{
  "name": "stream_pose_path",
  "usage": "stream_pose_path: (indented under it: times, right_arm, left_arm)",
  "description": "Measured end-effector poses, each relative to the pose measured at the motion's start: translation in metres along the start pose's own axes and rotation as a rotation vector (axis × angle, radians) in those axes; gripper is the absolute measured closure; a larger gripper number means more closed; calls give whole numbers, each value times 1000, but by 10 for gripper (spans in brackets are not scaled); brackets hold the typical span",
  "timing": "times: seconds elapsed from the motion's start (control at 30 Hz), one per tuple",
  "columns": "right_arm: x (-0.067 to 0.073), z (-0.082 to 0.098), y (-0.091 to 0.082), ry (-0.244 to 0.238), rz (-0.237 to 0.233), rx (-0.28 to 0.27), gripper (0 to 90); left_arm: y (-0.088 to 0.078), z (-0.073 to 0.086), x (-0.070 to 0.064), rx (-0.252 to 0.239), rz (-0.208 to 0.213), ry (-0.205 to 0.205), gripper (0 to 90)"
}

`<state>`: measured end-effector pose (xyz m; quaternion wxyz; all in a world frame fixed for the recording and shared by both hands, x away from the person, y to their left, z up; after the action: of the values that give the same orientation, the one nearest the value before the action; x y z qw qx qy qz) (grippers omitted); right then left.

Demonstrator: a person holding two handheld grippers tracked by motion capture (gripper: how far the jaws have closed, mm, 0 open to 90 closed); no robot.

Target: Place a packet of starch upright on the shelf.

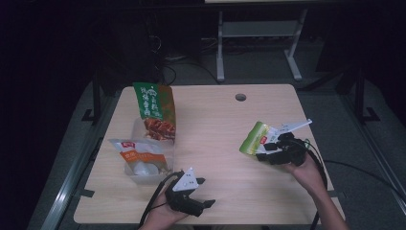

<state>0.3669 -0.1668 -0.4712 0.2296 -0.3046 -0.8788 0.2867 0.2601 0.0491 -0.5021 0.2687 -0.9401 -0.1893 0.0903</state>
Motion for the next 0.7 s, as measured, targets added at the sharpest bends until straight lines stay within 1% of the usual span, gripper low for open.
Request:
stream_pose_path:
  times: [0.2,0.3,0.37,0.5,0.53,0.57,0.7]
  right_arm:
    - [-25,12,-13,31,61,16,402]
    - [-37,18,-19,37,90,24,404]
    - [-47,23,-25,47,118,33,404]
    - [-64,29,-32,76,152,32,403]
    - [-69,30,-34,88,163,33,398]
    - [-74,31,-35,85,169,33,396]
    - [-94,31,-38,101,192,42,365]
  left_arm:
    - [3,-2,1,-2,-4,-6,245]
    - [5,-2,2,3,-5,-9,245]
    - [6,-2,2,7,-5,-10,245]
    - [9,-2,2,13,-3,-12,245]
    - [10,-2,1,15,-2,-12,245]
    - [11,-2,1,15,-2,-12,245]
    - [15,-3,0,20,0,-10,245]
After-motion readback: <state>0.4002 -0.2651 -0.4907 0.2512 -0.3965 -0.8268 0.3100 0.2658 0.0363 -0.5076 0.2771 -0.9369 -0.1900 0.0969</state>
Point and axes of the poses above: each handheld gripper's, and its own axes: y roughly forward along the jaws, z roughly out of its underside, x roughly to its left, the point moved 10 cm from there along y, roughly forward along the jaws, and after that the axes turned 5 degrees about -x, right-handed, at the moved point
